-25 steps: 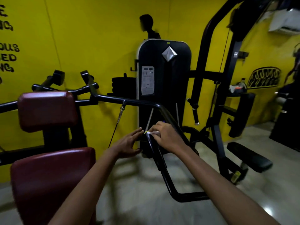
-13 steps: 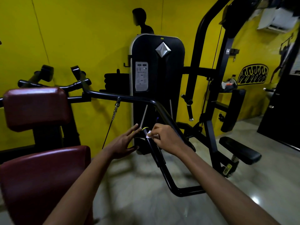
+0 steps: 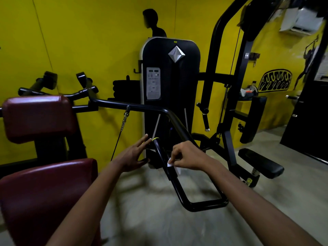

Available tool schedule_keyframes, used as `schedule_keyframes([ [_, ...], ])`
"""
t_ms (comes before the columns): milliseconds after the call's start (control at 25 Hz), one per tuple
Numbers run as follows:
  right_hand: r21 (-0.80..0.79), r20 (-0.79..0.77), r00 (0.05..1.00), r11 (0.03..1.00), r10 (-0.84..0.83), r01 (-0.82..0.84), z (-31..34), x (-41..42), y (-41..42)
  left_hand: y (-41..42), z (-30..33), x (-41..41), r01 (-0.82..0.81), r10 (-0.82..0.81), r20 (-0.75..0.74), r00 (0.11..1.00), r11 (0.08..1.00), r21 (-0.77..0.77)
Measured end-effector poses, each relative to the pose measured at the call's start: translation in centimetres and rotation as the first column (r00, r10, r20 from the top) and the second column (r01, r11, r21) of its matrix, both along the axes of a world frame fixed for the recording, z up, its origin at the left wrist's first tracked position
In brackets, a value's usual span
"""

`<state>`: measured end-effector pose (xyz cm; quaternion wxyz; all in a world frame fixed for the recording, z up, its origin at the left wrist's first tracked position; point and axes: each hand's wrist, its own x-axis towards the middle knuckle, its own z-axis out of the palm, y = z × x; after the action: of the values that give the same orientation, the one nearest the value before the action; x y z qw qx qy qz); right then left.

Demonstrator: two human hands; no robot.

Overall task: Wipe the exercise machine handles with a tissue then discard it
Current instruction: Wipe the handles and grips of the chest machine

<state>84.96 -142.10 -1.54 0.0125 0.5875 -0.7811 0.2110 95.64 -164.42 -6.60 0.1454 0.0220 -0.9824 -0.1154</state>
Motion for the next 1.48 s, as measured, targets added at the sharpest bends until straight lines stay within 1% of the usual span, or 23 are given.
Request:
schedule_keyframes([
  [120,0.014,0.029,0.999,1.0,0.015,-0.016,0.2,0.0,0.0,0.2,0.0,0.0,-0.019,0.019,0.013,1.0,1.0,0.001],
  [200,0.051,0.07,0.997,0.998,0.02,-0.024,0.3,-0.1,0.2,0.5,0.0,0.1,-0.035,0.035,0.017,0.999,0.999,0.009],
  [280,0.113,0.125,0.992,0.993,0.025,-0.039,0.2,-0.2,0.5,0.7,-0.1,0.1,-0.05,0.05,0.018,0.999,0.999,0.02],
  [400,0.222,0.219,0.974,0.97,0.054,-0.104,0.1,-0.7,1.2,0.9,-0.2,0.0,-0.066,0.065,0.018,0.998,0.997,0.028],
  [440,0.228,0.236,0.97,0.967,0.062,-0.117,0.2,-0.9,1.3,0.9,-0.2,0.0,-0.071,0.07,0.021,0.997,0.997,0.024],
  [480,0.193,0.239,0.969,0.975,0.061,-0.108,0.5,-1.0,1.3,0.8,-0.3,0.0,-0.079,0.079,0.027,0.997,0.997,0.014],
  [560,-0.006,0.187,0.982,0.999,0.039,-0.039,1.1,-1.2,0.3,0.7,-0.5,0.1,-0.097,0.098,0.034,0.995,0.995,-0.027],
  [600,-0.112,0.135,0.99,0.994,0.028,-0.013,1.5,-1.3,-0.6,0.6,-0.6,0.1,-0.105,0.107,0.032,0.994,0.993,-0.047],
  [640,-0.186,0.066,0.998,0.983,0.021,-0.008,1.8,-1.3,-1.7,0.5,-0.8,0.1,-0.114,0.116,0.023,0.993,0.992,-0.058],
  [720,-0.243,-0.059,0.998,0.97,0.018,-0.032,2.1,-1.0,-3.8,0.2,-1.0,0.2,-0.139,0.139,-0.002,0.99,0.989,-0.052],
  [800,-0.226,-0.134,0.991,0.972,0.03,-0.06,1.7,-0.7,-5.6,-0.3,-1.2,0.2,-0.165,0.165,-0.013,0.986,0.986,-0.037],
  [920,-0.094,-0.288,0.954,0.989,0.083,-0.114,0.5,-0.7,-6.6,-0.8,-1.2,-0.4,-0.171,0.171,-0.005,0.985,0.985,-0.029],
  [960,-0.082,-0.314,0.944,0.987,0.106,-0.138,0.4,-0.9,-6.5,-0.8,-1.2,-0.8,-0.17,0.17,-0.004,0.986,0.985,-0.013],
  [1080,-0.086,-0.281,0.945,0.977,0.165,-0.196,0.6,-1.5,-5.9,-0.7,-0.8,-1.9,-0.155,0.155,-0.011,0.988,0.988,0.005],
  [1200,-0.057,-0.255,0.947,0.974,0.196,-0.217,0.7,-1.3,-5.3,-1.0,-0.7,-2.5,-0.121,0.121,-0.033,0.992,0.993,0.004],
  [1280,-0.051,-0.244,0.948,0.973,0.206,-0.225,0.5,-1.1,-5.1,-1.4,-0.9,-2.7,-0.099,0.099,-0.031,0.995,0.995,-0.006],
  [1480,-0.042,-0.222,0.954,0.975,0.204,-0.218,0.4,-1.3,-4.6,-1.5,-0.8,-2.6,-0.106,0.106,-0.041,0.994,0.994,0.001],
])
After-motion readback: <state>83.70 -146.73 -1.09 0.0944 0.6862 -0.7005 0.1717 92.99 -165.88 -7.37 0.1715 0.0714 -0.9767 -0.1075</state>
